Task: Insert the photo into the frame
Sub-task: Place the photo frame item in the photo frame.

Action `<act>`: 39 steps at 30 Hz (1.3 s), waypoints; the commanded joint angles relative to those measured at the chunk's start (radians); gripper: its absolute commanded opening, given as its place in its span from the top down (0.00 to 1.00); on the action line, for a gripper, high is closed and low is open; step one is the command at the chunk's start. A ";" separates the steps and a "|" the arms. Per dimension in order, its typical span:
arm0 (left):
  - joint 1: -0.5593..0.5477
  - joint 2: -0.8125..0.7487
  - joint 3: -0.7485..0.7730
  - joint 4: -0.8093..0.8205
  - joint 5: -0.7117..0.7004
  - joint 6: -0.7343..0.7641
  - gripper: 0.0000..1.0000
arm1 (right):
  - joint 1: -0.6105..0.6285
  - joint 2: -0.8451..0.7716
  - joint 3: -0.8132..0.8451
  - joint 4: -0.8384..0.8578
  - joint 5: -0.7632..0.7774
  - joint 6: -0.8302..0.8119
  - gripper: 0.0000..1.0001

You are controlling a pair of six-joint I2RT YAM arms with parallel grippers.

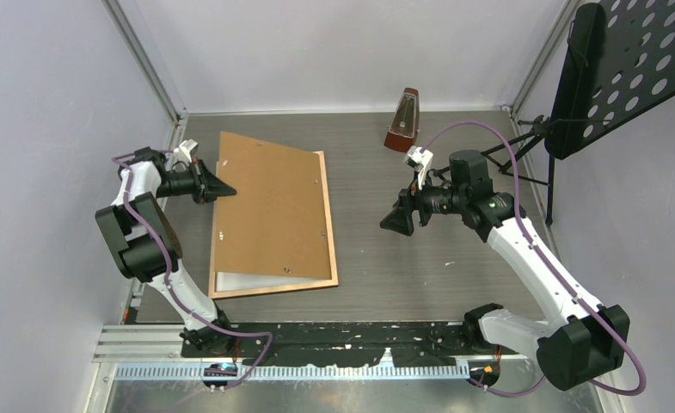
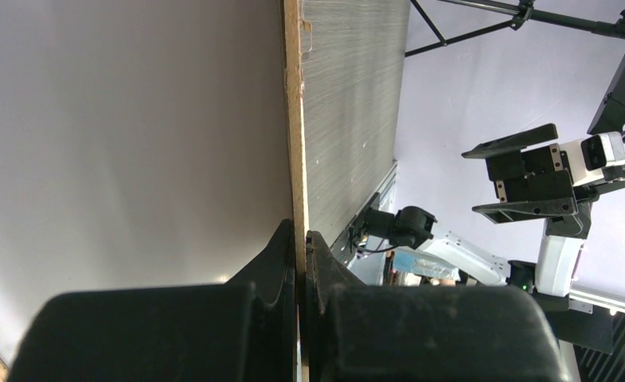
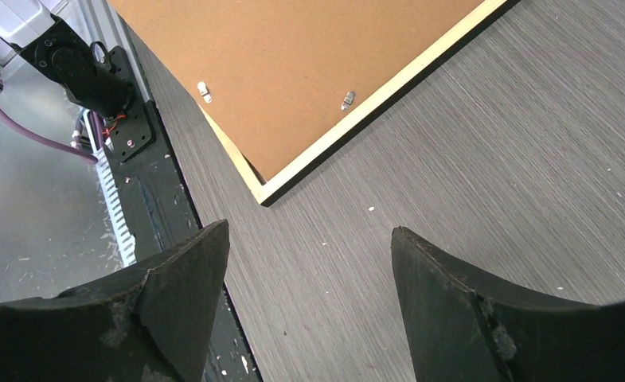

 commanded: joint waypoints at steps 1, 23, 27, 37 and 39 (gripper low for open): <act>-0.006 -0.005 0.036 -0.047 0.032 0.027 1.00 | -0.007 -0.027 0.001 0.038 -0.019 0.008 0.20; -0.006 0.005 0.059 -0.144 0.010 0.057 1.00 | -0.013 -0.027 -0.003 0.046 -0.024 0.017 0.19; -0.007 0.020 0.070 -0.147 0.010 0.066 1.00 | -0.016 -0.032 -0.007 0.050 -0.024 0.018 0.19; -0.018 0.056 0.113 -0.179 -0.003 0.117 1.00 | -0.020 -0.019 -0.003 0.051 -0.028 0.020 0.19; -0.019 0.058 0.112 -0.180 -0.005 0.122 1.00 | -0.020 -0.016 -0.003 0.051 -0.027 0.020 0.19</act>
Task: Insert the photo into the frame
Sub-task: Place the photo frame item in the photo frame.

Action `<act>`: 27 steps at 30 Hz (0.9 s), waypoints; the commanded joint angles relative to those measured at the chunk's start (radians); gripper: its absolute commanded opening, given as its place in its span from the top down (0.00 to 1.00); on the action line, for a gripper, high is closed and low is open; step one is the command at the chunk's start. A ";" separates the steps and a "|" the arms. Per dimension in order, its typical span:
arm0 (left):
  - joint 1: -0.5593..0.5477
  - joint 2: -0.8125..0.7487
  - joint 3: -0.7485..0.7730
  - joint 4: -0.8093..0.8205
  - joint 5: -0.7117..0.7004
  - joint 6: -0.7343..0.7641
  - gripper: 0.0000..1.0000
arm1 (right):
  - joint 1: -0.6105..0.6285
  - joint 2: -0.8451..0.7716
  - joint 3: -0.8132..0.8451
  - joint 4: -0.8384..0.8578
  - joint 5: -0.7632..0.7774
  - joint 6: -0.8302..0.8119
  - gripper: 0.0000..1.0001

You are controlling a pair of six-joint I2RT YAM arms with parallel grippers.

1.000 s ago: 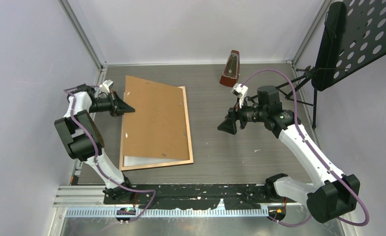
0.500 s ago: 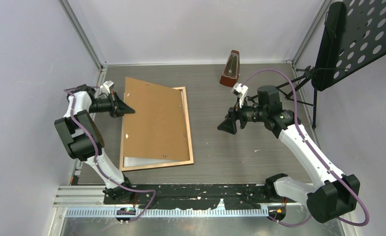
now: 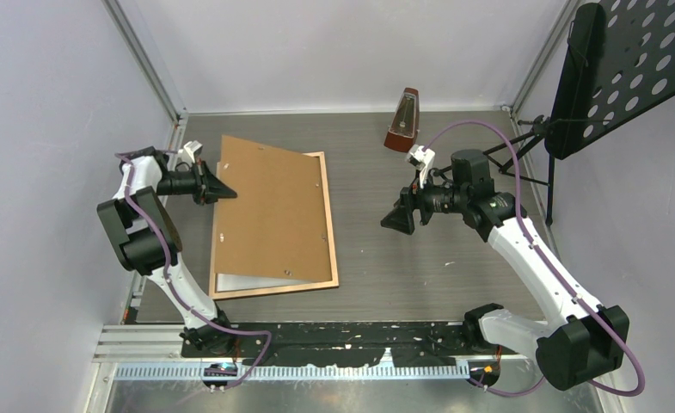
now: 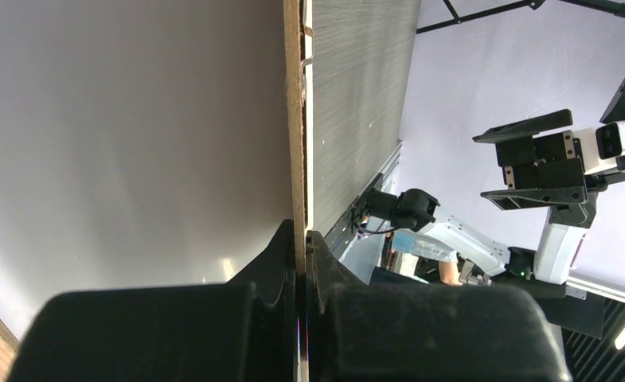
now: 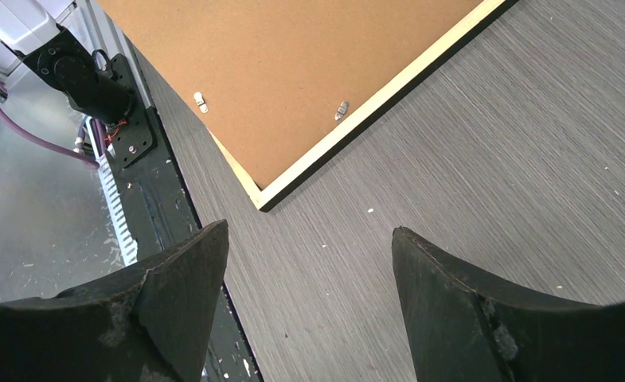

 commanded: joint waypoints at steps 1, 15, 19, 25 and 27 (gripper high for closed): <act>-0.009 -0.006 0.036 -0.034 0.034 0.037 1.00 | -0.006 -0.017 -0.002 0.041 -0.020 0.005 0.19; -0.011 0.013 0.059 -0.060 0.029 0.096 1.00 | -0.007 -0.018 -0.006 0.044 -0.019 0.004 0.19; -0.011 0.031 0.055 -0.050 0.009 0.096 1.00 | -0.005 -0.016 -0.006 0.043 -0.020 0.004 0.19; -0.011 0.040 0.024 0.013 -0.055 0.064 0.94 | -0.006 -0.009 -0.006 0.043 -0.019 0.004 0.19; -0.011 0.046 0.019 0.025 -0.072 0.057 0.87 | -0.006 -0.008 -0.006 0.044 -0.020 0.003 0.19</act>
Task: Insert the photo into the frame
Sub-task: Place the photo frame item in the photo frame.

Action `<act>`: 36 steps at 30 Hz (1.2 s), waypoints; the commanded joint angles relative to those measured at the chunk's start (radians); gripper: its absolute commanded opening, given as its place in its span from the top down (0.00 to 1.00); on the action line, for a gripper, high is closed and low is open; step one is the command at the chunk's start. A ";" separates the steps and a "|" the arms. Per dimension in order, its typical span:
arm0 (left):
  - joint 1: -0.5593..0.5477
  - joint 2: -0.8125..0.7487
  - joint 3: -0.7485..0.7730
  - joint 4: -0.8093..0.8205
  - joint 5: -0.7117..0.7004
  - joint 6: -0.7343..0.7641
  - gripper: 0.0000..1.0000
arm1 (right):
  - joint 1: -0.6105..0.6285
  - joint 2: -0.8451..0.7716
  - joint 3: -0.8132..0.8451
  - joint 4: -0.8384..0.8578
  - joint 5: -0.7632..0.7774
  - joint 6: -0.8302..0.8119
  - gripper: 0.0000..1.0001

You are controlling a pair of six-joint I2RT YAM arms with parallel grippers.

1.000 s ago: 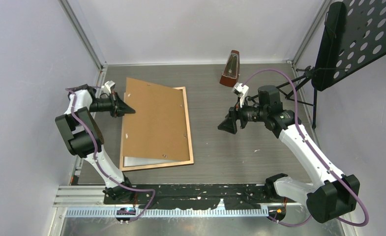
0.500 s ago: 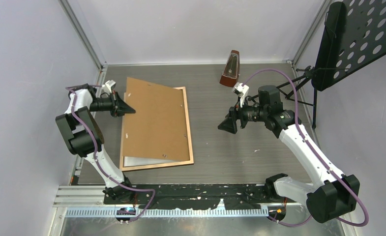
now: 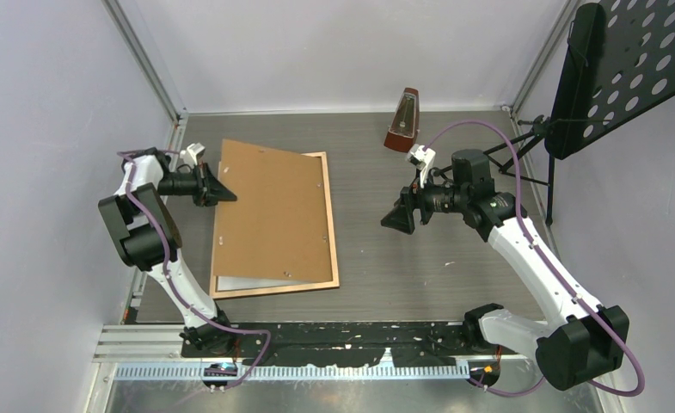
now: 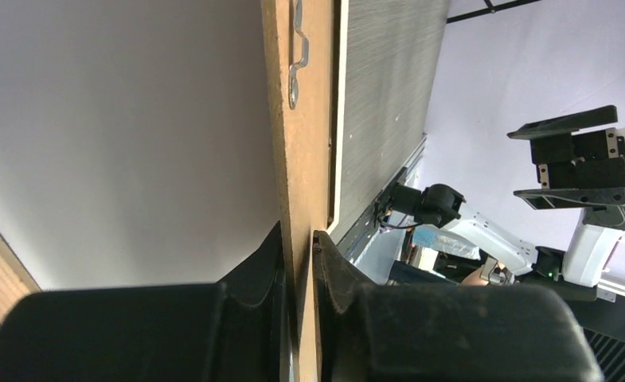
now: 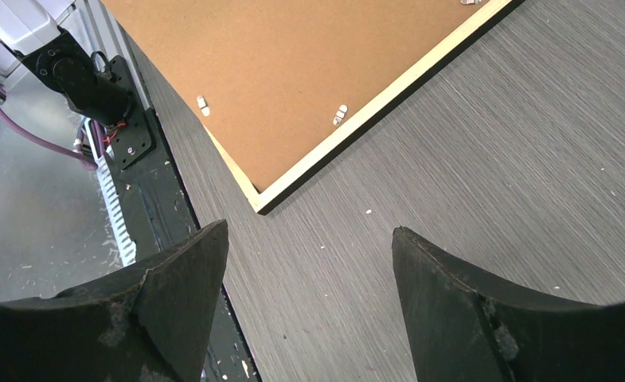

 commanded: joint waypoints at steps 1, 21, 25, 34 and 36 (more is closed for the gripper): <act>-0.006 0.007 -0.003 0.045 -0.040 -0.008 0.83 | -0.002 -0.006 -0.006 0.040 -0.020 0.002 0.19; -0.006 -0.026 -0.022 0.108 -0.296 -0.085 0.30 | -0.003 -0.010 -0.010 0.044 -0.023 0.006 0.19; -0.006 -0.048 -0.020 0.108 -0.364 -0.089 0.26 | -0.002 -0.009 -0.009 0.046 -0.026 0.008 0.19; -0.006 -0.077 -0.008 0.095 -0.445 -0.086 0.22 | -0.002 -0.020 -0.014 0.050 -0.026 0.010 0.19; -0.006 -0.094 -0.006 0.093 -0.460 -0.082 0.22 | -0.003 -0.023 -0.016 0.051 -0.025 0.010 0.19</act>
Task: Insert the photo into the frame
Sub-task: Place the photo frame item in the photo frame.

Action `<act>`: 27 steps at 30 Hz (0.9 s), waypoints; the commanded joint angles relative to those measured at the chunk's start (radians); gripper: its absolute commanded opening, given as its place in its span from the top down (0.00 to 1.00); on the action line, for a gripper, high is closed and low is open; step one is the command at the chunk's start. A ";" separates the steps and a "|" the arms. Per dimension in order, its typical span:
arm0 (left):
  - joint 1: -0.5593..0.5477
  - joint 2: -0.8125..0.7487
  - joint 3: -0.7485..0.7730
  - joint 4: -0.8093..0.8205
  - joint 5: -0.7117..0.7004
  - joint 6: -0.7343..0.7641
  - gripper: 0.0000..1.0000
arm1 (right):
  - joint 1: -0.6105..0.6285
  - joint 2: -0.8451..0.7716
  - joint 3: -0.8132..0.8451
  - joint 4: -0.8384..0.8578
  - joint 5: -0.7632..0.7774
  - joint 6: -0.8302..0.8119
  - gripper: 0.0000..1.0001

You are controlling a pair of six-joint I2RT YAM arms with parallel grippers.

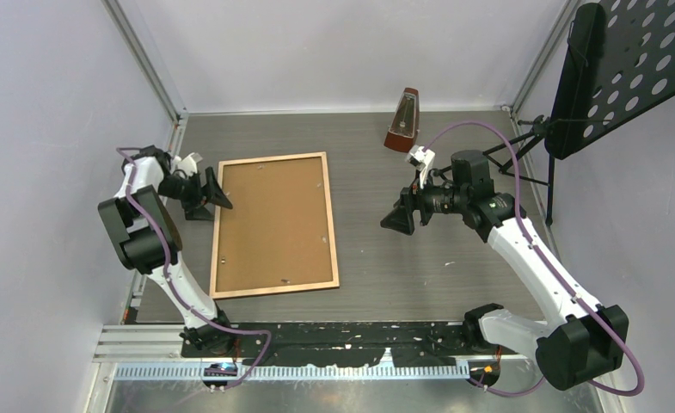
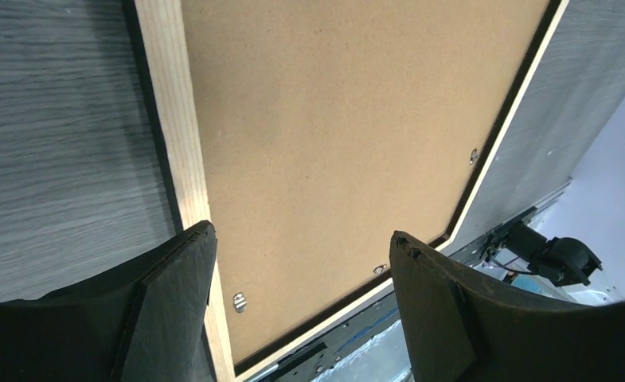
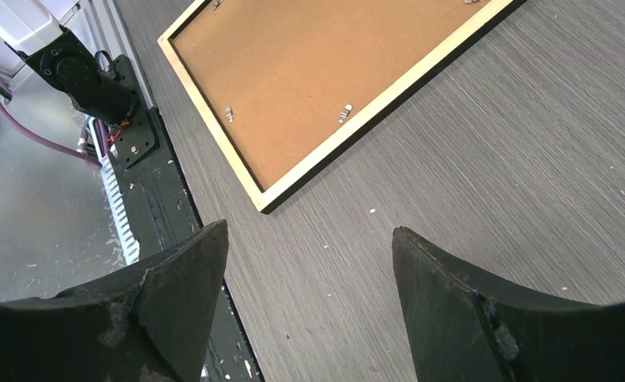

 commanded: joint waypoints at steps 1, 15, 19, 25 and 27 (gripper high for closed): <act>-0.005 -0.085 0.022 -0.007 -0.058 0.000 0.22 | -0.002 -0.023 -0.005 0.043 -0.016 0.003 0.19; -0.044 -0.110 -0.041 0.109 -0.241 0.033 0.25 | 0.056 0.163 0.122 0.004 0.050 -0.035 0.16; -0.070 -0.095 -0.054 0.146 -0.308 0.049 0.24 | 0.102 0.270 0.155 0.032 0.128 -0.037 0.15; -0.080 -0.057 -0.039 0.150 -0.339 0.049 0.24 | 0.205 0.428 0.241 0.064 0.363 -0.004 0.13; -0.085 -0.047 -0.043 0.151 -0.341 0.049 0.24 | 0.236 0.490 0.279 0.060 0.456 0.007 0.12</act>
